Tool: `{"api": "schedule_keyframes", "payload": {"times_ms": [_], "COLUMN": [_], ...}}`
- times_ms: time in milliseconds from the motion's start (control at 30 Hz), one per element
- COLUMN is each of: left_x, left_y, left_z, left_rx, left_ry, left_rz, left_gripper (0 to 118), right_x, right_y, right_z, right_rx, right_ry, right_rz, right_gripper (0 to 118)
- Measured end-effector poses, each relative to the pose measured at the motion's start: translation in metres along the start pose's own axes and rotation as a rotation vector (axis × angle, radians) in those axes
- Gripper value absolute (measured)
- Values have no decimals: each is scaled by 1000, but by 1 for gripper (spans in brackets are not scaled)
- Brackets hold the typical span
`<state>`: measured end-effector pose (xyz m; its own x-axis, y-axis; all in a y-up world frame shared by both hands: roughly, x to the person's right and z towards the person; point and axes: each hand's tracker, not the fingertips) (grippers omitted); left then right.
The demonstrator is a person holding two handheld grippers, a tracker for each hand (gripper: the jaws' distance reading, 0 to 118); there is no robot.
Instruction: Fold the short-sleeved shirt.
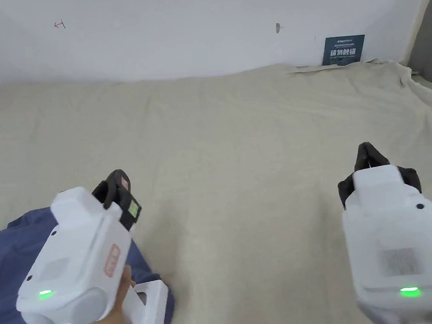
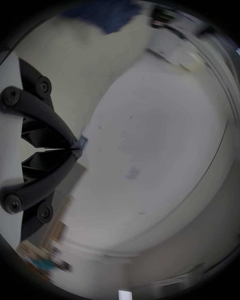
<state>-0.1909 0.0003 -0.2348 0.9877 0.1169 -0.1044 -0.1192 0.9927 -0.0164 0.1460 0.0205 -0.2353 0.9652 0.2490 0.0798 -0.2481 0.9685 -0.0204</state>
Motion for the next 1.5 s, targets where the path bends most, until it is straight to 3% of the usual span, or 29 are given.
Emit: {"api": "schedule_keyframes", "payload": {"times_ms": [67, 133, 300, 333, 800, 1500], "left_x": [17, 25, 23, 23, 15, 16], "left_y": [-5, -15, -21, -22, -21, -20], "left_z": [1, -2, -5, -5, -5, -5], "left_rx": [36, 36, 8, 3, -7, -1], "left_ry": [38, 89, 54, 55, 54, 50], "left_rz": [-210, -323, -277, -264, -215, -220], "left_gripper": [0, 0, 0, 0, 0, 0], "right_x": [13, 19, 28, 13, 3, 12], "right_y": [-2, -8, -23, -9, 8, 9], "right_z": [-5, -8, -18, -5, 7, 3], "right_rx": [-58, -104, -123, -125, -123, -119], "right_ry": [64, 91, 82, 83, 93, 98], "right_rz": [-183, -276, -257, -260, -236, -228], "right_gripper": [0, 0, 0, 0, 0, 0]}}
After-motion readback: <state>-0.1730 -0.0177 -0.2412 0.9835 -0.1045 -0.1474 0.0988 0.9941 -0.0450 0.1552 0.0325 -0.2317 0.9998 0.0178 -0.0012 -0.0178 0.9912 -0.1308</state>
